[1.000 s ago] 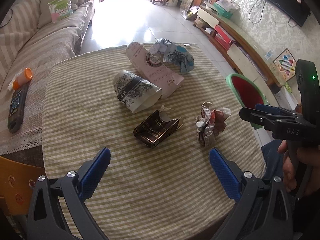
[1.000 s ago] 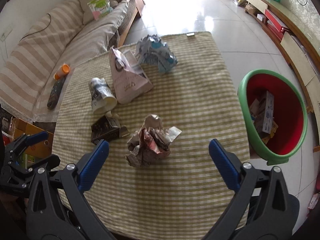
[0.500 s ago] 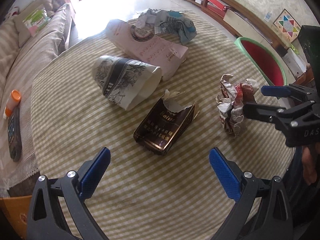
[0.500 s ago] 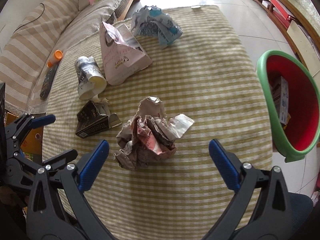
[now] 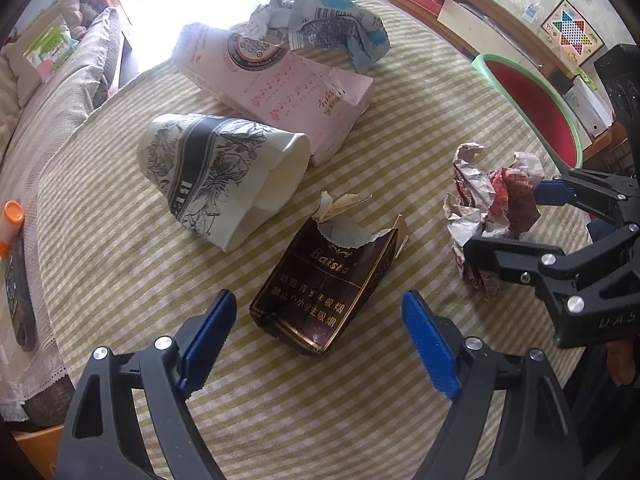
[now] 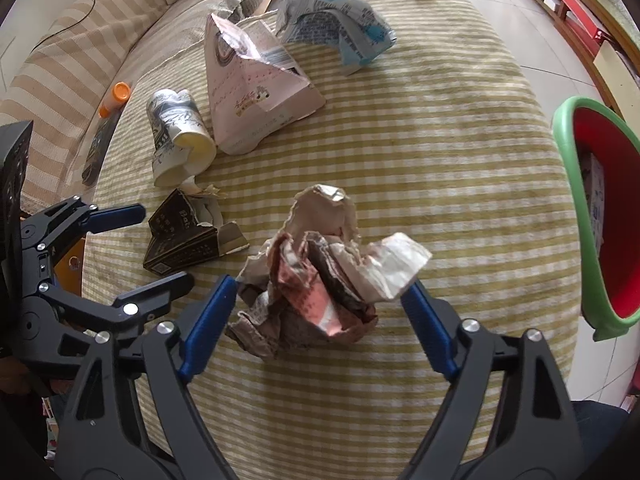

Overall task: Collect trash
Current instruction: 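Grasp the crumpled pink wrapper with the right tool while the left tool grasps the dark cigarette box, then lift the wrapper and dark box and carry both over the red bucket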

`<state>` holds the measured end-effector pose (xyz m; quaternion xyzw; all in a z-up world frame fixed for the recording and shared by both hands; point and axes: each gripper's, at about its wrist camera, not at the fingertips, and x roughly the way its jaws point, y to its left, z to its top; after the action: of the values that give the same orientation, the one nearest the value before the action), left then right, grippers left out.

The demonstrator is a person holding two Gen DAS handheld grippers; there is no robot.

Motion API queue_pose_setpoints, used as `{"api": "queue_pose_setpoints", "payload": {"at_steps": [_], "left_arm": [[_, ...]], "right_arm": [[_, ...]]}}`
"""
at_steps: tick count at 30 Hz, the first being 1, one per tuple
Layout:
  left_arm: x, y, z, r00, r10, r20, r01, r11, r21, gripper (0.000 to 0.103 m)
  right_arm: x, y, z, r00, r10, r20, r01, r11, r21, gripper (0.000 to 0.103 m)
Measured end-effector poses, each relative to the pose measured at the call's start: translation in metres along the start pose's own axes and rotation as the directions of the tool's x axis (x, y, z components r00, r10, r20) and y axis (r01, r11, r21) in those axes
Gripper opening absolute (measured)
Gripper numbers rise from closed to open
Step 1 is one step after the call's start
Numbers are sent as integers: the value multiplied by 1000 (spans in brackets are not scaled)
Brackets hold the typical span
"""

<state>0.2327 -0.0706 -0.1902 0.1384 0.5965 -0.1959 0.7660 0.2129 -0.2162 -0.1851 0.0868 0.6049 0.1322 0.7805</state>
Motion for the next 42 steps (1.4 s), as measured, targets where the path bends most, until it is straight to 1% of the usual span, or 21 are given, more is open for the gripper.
{"api": "queue_pose_setpoints", "payload": {"at_steps": [3, 4, 6, 7, 8, 9, 10, 11, 14, 18, 22, 26, 29, 34, 39, 42], "left_arm": [[4, -3, 4, 1000, 6, -14, -5, 1000, 6, 78], [6, -3, 5, 1000, 4, -18, -4, 1000, 7, 75], [9, -4, 7, 1000, 14, -23, -14, 1000, 6, 73], [9, -4, 8, 1000, 20, -21, -20, 1000, 4, 71], [9, -4, 7, 999, 32, -18, -32, 999, 0, 64], [7, -2, 7, 999, 47, -12, -47, 999, -9, 60], [5, -1, 7, 999, 42, -9, -42, 999, -21, 54], [4, 2, 6, 999, 34, -8, -35, 999, -32, 49], [0, 8, 3, 1000, 11, 4, -11, 998, -55, 48], [-9, 13, -4, 999, 6, 33, -3, 996, -92, 48], [-23, 18, -15, 998, 7, 63, 1, 992, -126, 47], [-37, 17, -21, 995, 13, 94, 1, 988, -152, 47], [-52, 17, -26, 991, 25, 132, -1, 985, -174, 47], [-77, 15, -27, 979, 49, 200, -10, 981, -195, 48], [-102, 4, -17, 964, 51, 259, 3, 979, -204, 48], [-116, -6, -10, 951, 64, 302, -2, 979, -203, 48]], "right_arm": [[3, 1, 0, 1000, 7, -6, -7, 1000, -3, 80], [4, 2, 0, 1000, 8, -6, -8, 1000, -5, 79], [5, 4, -1, 1000, 7, -1, -7, 1000, -13, 76], [5, 4, -1, 1000, 11, -1, -11, 1000, -16, 71], [4, 5, -1, 1000, 18, -2, -18, 1000, -22, 68], [4, 5, 0, 1000, 27, -3, -27, 999, -25, 60], [5, 6, 0, 999, 39, -4, -39, 999, -25, 53], [4, 7, -1, 999, 46, -3, -46, 999, -24, 49], [-1, 9, 1, 999, 50, 16, -49, 999, -24, 42], [-9, 5, 2, 998, 55, 31, -54, 998, -10, 38], [-23, 2, 1, 997, 63, 53, -63, 998, -6, 38], [-45, 5, -1, 993, 73, 92, -72, 997, -11, 38], [-60, 5, -1, 989, 76, 124, -75, 997, -13, 38], [-91, 6, -1, 980, 80, 179, -78, 997, -21, 38], [-123, 0, -2, 966, 80, 246, -77, 997, -23, 38], [-138, -8, -2, 959, 77, 273, -75, 997, -18, 38]]}}
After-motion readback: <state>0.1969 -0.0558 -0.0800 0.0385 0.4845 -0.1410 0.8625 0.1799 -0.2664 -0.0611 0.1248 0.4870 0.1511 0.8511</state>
